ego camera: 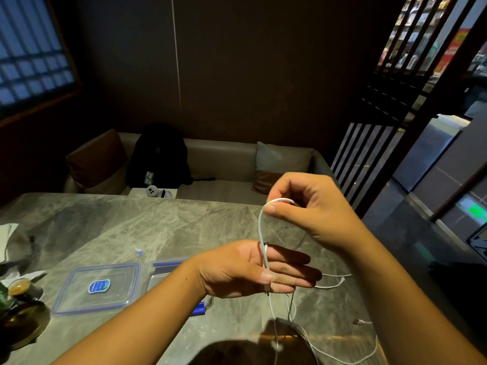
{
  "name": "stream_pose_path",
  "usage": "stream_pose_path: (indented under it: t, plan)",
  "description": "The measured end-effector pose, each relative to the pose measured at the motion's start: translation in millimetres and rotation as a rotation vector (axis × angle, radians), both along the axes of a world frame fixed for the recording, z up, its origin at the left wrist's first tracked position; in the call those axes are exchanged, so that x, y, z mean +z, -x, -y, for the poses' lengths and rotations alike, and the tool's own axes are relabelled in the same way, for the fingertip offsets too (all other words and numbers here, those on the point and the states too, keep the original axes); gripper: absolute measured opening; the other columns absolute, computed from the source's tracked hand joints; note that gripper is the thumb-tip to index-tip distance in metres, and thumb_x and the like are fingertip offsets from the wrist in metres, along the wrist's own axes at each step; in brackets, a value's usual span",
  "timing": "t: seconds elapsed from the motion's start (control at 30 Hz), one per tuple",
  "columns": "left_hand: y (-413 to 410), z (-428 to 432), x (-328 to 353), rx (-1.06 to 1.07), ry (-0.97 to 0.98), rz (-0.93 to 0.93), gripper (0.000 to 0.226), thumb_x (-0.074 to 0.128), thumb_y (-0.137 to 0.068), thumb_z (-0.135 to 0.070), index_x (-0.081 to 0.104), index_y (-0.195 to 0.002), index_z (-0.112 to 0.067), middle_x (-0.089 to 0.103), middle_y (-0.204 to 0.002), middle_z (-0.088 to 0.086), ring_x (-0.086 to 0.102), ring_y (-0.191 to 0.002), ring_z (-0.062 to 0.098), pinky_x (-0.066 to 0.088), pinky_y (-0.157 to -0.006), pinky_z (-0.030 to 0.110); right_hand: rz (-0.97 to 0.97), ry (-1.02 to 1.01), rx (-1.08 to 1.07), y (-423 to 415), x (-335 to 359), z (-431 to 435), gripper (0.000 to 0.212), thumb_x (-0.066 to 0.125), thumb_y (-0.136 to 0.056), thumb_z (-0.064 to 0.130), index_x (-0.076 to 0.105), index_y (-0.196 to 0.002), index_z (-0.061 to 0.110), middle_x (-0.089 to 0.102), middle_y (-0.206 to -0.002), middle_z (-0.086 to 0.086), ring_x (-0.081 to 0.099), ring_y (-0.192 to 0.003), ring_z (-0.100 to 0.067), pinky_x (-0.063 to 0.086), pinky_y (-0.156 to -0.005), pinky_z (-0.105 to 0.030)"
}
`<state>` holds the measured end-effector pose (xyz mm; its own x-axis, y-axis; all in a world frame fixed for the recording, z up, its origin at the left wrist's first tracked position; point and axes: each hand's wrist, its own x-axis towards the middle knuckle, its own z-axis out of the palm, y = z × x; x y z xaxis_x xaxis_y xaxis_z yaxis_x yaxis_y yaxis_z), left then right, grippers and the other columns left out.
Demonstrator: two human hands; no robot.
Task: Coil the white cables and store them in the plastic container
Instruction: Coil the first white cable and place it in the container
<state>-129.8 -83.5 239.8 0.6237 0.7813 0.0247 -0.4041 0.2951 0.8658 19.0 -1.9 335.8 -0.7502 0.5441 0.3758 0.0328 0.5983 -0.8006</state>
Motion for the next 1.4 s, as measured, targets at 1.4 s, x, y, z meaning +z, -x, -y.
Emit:
stream_pose_path:
  t: [1.4]
  plan:
    - [35.6, -22.7, -6.1, 0.335, -0.050, 0.134, 0.053, 0.031, -0.096, 0.012, 0.033, -0.148, 0.005, 0.038, -0.152, 0.026, 0.036, -0.143, 0.040, 0.028, -0.119, 0.046, -0.019, 1.087, -0.084, 17.4, -117.1, 45.7, 0.008, 0.060, -0.095, 0.008, 0.061, -0.095, 0.000, 0.062, -0.062, -0.009, 0.047, -0.043, -0.011, 0.035, -0.036, -0.018]
